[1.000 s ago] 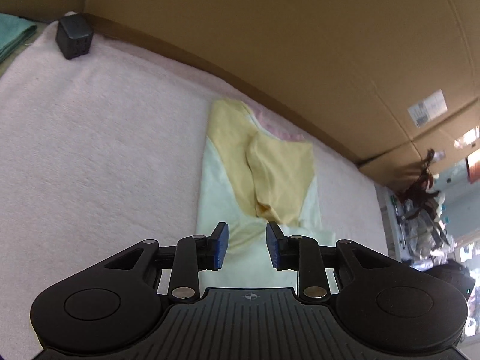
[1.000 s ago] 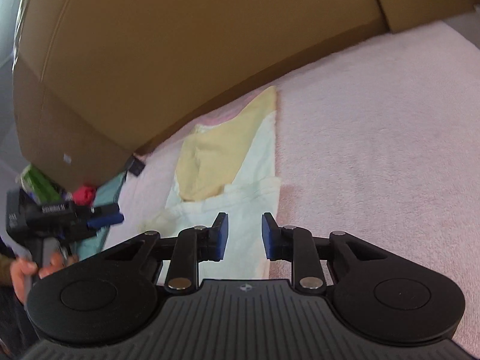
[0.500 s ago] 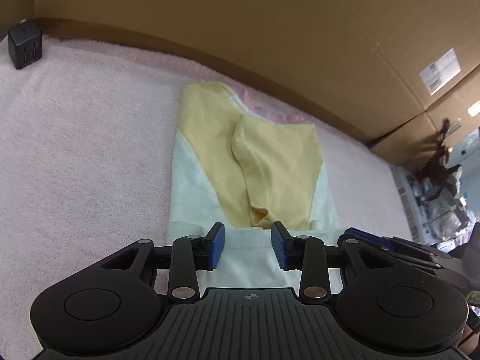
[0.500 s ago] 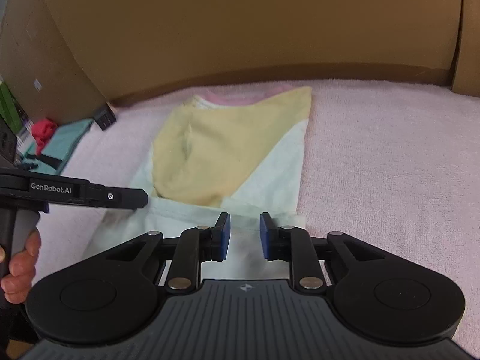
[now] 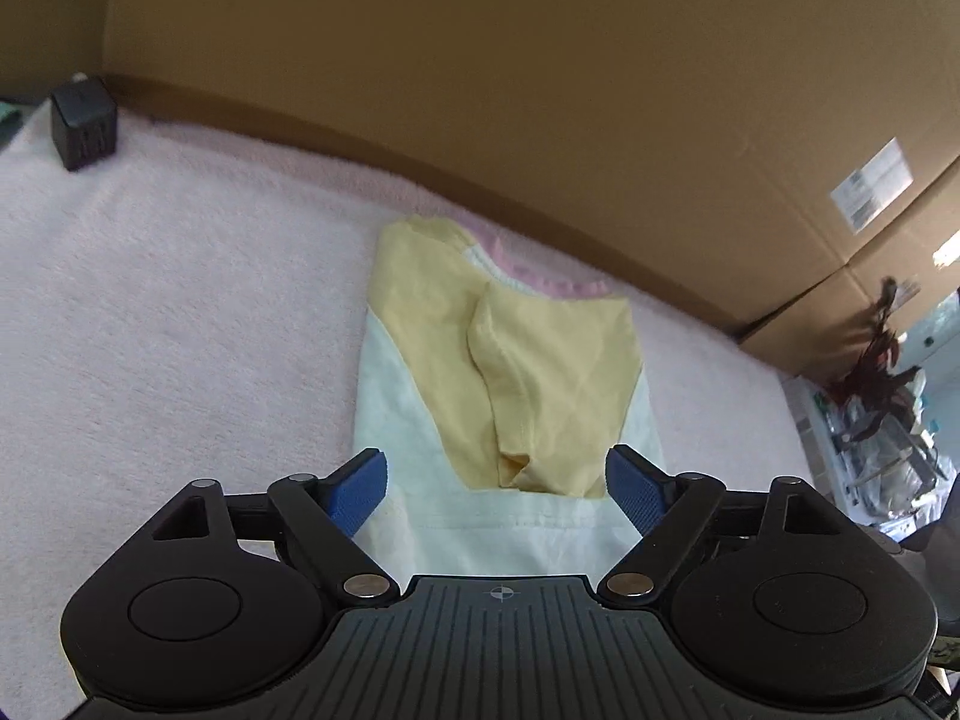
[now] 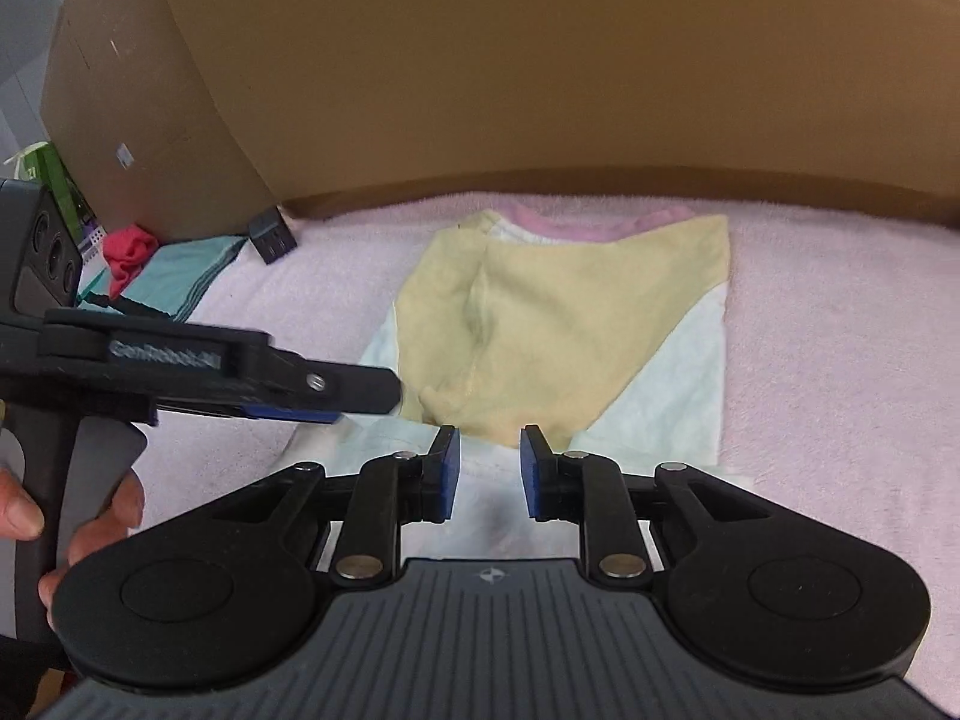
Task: Fold clothes
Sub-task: 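Lift the hem with both grippers and fold it toward the yellow shoulders, then open both grippers to release the folded hem onto the shirt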
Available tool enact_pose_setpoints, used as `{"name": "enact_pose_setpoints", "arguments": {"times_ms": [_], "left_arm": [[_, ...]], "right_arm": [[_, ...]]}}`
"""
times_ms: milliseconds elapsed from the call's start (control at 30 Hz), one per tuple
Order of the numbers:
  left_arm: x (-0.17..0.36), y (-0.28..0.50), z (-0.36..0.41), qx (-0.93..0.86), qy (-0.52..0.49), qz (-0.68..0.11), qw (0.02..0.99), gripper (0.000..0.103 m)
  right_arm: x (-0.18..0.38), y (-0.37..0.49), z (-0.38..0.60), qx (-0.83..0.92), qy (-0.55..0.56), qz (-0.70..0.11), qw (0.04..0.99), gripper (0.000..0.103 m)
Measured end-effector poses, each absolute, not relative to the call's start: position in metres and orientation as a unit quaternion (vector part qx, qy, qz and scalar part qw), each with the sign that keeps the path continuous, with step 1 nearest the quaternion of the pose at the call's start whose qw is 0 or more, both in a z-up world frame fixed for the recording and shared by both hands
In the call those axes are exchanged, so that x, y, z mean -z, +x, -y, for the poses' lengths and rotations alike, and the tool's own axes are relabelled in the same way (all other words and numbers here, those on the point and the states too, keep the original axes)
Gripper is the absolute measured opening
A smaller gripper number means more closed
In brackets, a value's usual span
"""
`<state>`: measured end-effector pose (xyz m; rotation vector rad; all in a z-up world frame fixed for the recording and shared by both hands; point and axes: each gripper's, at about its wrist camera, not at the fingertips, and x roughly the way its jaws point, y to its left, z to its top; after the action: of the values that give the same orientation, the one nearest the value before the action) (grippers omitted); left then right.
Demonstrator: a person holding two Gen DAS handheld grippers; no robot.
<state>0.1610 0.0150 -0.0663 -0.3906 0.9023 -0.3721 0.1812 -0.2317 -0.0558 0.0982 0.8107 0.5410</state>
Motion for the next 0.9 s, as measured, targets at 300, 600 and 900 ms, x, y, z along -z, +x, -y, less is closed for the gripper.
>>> {"name": "enact_pose_setpoints", "arguments": {"times_ms": [300, 600, 900], "left_arm": [[0.097, 0.154, 0.017, 0.193, -0.150, -0.453, 0.858, 0.090], [0.087, 0.111, -0.003, 0.219, -0.174, -0.445, 0.851, 0.091], [0.102, 0.093, 0.010, 0.224, -0.110, -0.465, 0.850, 0.099]], "right_arm": [[0.088, 0.191, 0.262, -0.220, 0.065, -0.418, 0.879, 0.034], [0.059, 0.148, 0.257, -0.266, 0.051, -0.397, 0.877, 0.037], [0.068, 0.116, 0.232, -0.271, -0.061, -0.380, 0.882, 0.050]]}}
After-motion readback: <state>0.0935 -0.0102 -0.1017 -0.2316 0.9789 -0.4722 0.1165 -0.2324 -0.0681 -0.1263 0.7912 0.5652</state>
